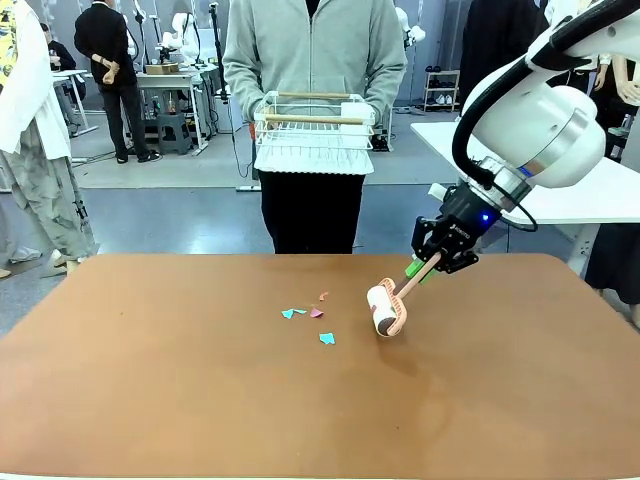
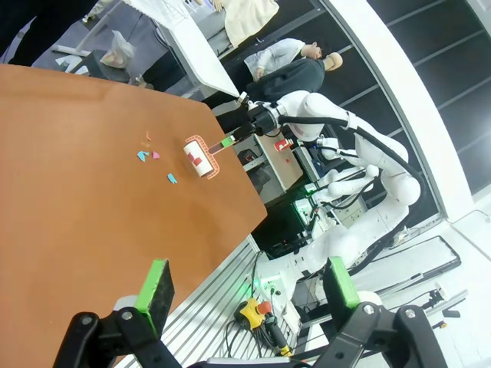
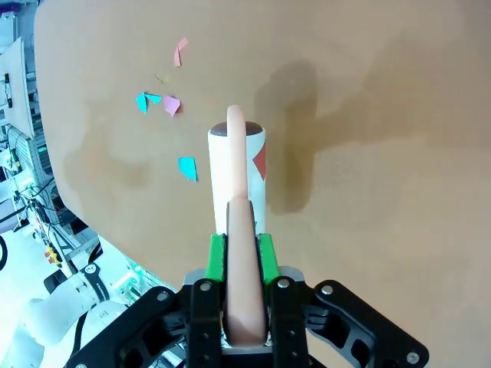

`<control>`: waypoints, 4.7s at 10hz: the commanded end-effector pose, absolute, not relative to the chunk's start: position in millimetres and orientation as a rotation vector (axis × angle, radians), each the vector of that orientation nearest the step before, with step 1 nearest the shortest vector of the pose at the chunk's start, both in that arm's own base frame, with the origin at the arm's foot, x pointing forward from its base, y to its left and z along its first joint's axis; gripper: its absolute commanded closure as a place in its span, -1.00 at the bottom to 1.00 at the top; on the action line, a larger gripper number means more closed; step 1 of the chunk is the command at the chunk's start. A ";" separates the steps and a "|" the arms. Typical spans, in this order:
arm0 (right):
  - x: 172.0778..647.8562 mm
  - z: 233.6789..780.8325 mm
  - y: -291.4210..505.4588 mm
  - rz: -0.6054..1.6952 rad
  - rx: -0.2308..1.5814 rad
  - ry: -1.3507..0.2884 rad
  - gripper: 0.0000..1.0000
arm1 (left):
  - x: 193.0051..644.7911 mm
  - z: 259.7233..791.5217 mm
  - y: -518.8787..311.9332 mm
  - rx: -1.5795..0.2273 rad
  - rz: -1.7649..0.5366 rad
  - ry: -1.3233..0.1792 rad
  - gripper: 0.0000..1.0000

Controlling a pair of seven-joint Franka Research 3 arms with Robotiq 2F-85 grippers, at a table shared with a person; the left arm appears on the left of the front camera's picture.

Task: Clean the table.
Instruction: Clean the table with the Lint Roller when the human lifts the Dish drying rack.

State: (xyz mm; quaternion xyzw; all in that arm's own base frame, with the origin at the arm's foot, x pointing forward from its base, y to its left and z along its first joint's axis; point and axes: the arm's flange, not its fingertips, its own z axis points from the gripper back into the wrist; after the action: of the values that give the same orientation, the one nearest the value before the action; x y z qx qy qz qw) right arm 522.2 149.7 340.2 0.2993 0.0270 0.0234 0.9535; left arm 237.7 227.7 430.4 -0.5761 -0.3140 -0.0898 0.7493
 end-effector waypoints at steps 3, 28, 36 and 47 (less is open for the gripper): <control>514.0 324.4 169.0 0.014 0.644 0.024 1.00 | 234.2 431.2 229.1 -1.266 -0.201 -0.694 -1.00; 480.3 241.2 370.4 0.015 0.796 -0.055 1.00 | 234.2 431.2 229.1 -1.266 -0.201 -0.694 -1.00; 485.1 419.2 307.4 0.004 0.682 0.037 1.00 | 234.2 431.2 229.1 -1.266 -0.201 -0.694 -1.00; 567.3 444.7 74.8 -0.035 0.423 -0.001 1.00 | 234.2 431.2 229.1 -1.266 -0.201 -0.694 -1.00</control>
State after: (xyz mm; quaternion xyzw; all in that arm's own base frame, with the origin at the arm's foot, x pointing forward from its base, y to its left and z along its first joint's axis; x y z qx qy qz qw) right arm 554.9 65.8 443.6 0.2327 0.0193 0.0017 0.9724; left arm 237.6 227.8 430.4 -0.5759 -0.3141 -0.0896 0.7494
